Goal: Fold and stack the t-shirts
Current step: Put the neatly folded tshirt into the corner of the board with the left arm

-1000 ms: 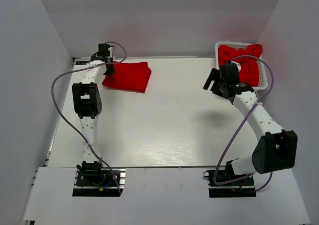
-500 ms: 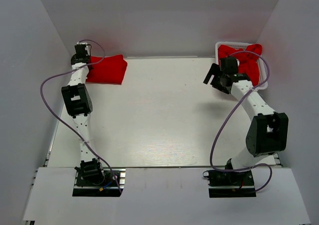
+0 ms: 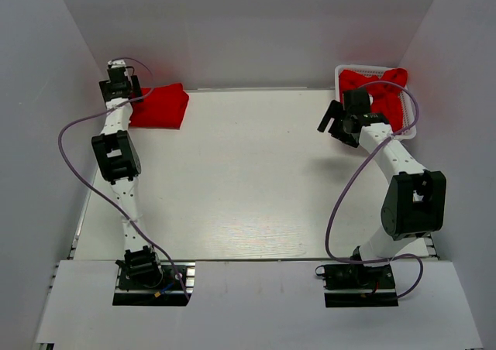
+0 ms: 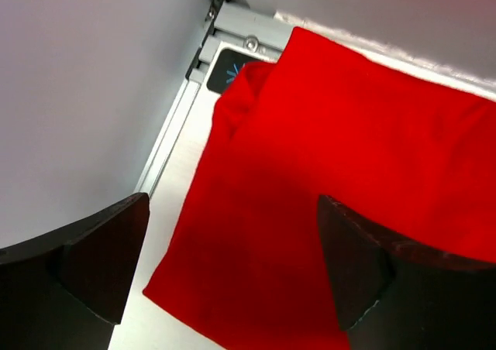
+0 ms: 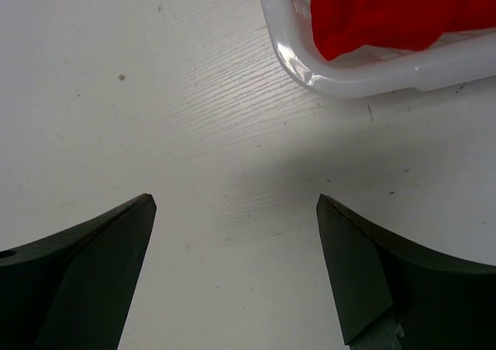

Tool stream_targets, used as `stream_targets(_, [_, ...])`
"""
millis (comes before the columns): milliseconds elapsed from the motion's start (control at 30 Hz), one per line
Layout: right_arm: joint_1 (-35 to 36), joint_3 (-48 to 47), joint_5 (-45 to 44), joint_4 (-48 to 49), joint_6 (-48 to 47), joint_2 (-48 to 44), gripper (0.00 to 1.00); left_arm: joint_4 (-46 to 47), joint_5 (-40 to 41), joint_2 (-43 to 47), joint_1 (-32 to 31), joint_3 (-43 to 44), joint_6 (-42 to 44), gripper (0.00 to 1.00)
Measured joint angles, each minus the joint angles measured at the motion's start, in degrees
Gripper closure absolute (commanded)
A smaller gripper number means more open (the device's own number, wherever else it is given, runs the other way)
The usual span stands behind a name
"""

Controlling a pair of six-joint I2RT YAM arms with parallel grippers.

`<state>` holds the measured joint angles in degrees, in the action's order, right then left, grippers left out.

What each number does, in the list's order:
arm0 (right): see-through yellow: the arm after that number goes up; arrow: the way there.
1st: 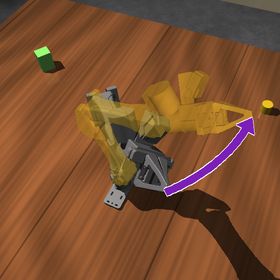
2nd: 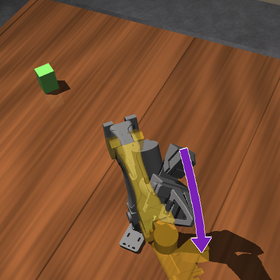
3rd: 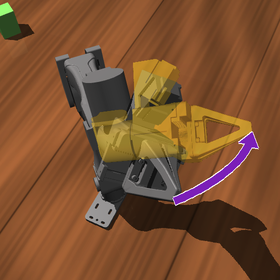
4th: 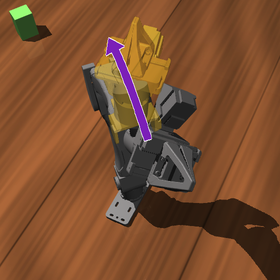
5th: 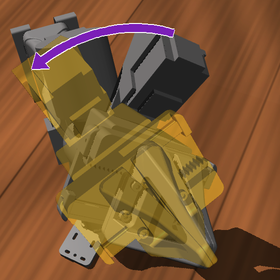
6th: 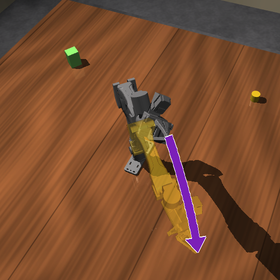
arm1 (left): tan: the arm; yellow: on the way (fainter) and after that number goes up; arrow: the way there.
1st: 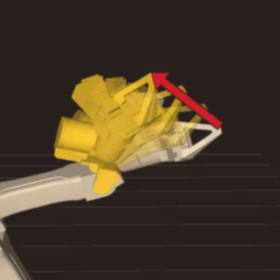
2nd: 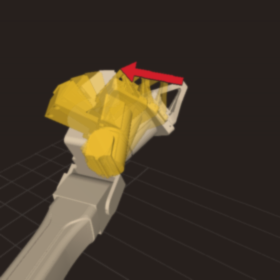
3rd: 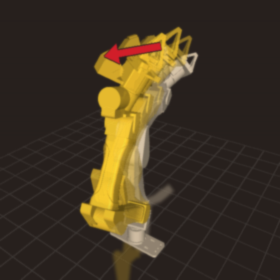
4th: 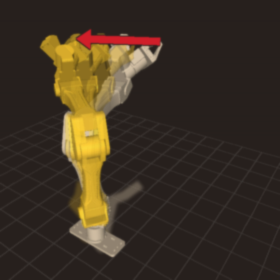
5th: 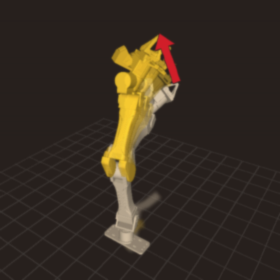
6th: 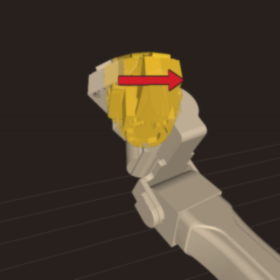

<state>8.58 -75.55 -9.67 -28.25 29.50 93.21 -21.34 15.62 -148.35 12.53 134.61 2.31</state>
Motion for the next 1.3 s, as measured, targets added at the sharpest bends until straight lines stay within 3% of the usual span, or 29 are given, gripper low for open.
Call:
stream_targets(200, [-0.04,-0.02,0.02,-0.59,-1.51,-0.79,0.1,-0.5,-1.57,3.78,-0.33,-2.14,-0.94,0.0])
stream_targets(400, [-0.22,1.18,1.42,0.07,-1.9,-4.39,0.1,-6.05,-7.5,16.31,-3.69,-12.41,-7.5,0.0])
stream_targets(533, [-0.22,6.08,3.48,1.38,-2.16,-9.75,0.1,-5.57,-6.97,29.4,-13.07,-27.85,-13.35,0.0])
stream_targets(700, [-0.22,15.15,8.7,2.71,-2.99,-16.02,0.1,-2.47,-8.81,44.41,-31.1,-48.17,-20.39,0.0])
stream_targets(833, [-0.09,24.65,13.9,4.76,-3.21,-22.01,0.1,-6.58,-7.85,47.58,-41.92,-51.76,-23.67,0.0])
stream_targets(1067, [0.11,30.36,17.97,6.84,-3.54,-27.96,0.1,-7.98,-6.69,53.33,-49.11,-64.32,-28.89,0.0])
stream_targets(1300, [0.11,31.52,19.71,9.35,-3.02,-30.1,0.1,-8.76,-0.79,57.55,-51.19,-62.69,-29.83,0.0])
